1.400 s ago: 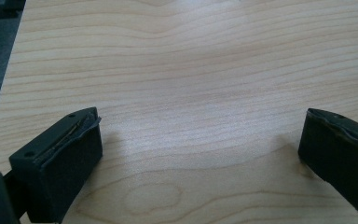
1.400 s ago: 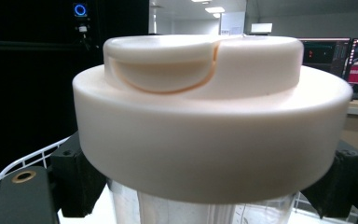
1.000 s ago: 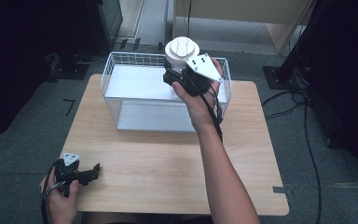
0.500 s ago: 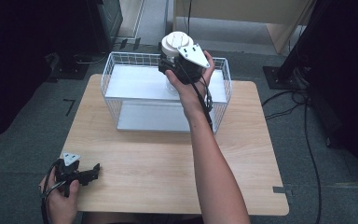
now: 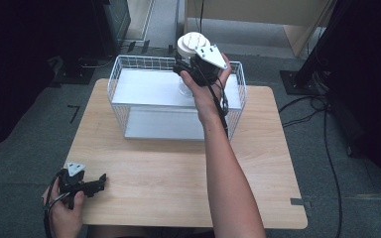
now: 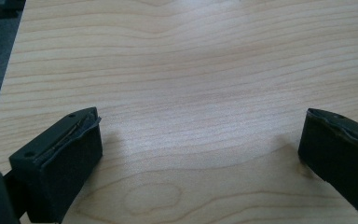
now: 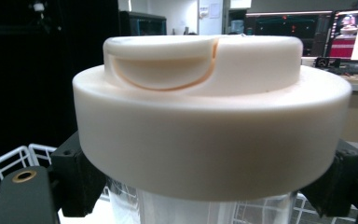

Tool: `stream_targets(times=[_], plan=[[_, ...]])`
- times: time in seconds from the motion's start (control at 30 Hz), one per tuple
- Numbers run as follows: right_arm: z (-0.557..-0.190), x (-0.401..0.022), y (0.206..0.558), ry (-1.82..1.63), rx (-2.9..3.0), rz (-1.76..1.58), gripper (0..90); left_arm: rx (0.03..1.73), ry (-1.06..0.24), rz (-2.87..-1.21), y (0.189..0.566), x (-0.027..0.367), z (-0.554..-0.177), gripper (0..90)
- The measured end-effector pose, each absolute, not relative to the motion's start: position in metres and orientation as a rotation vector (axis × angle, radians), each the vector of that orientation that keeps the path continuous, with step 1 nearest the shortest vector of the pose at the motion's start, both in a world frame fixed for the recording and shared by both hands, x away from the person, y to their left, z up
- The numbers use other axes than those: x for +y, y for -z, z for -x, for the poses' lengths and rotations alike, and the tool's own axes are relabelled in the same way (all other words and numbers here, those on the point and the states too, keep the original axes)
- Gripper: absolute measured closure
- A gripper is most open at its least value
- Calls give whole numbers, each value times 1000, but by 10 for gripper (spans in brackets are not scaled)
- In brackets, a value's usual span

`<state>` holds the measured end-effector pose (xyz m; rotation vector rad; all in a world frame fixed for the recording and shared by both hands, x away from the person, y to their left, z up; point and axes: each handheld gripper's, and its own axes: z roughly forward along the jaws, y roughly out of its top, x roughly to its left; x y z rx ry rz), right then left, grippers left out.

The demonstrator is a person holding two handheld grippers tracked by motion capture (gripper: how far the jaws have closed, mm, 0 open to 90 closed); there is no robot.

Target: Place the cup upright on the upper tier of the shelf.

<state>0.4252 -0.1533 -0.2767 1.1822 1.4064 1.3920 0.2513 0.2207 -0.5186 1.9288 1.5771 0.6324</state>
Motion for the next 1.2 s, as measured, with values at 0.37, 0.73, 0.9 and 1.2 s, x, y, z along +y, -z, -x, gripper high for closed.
stream_targets(times=[0.37,0.73,0.9,1.2], plan=[[-422,-154,275,-1355,1471,-1190,95,1577,-632,-1929,519,221,-251,0],[-416,-161,291,-1357,1533,-1188,19,1577,-634,-1927,519,221,-251,0],[-405,-164,300,-1365,1562,-1159,19,1577,-635,-1927,519,221,-251,0],[-378,-182,319,-1395,1565,-1138,19,1577,-635,-1926,519,221,-251,0]])
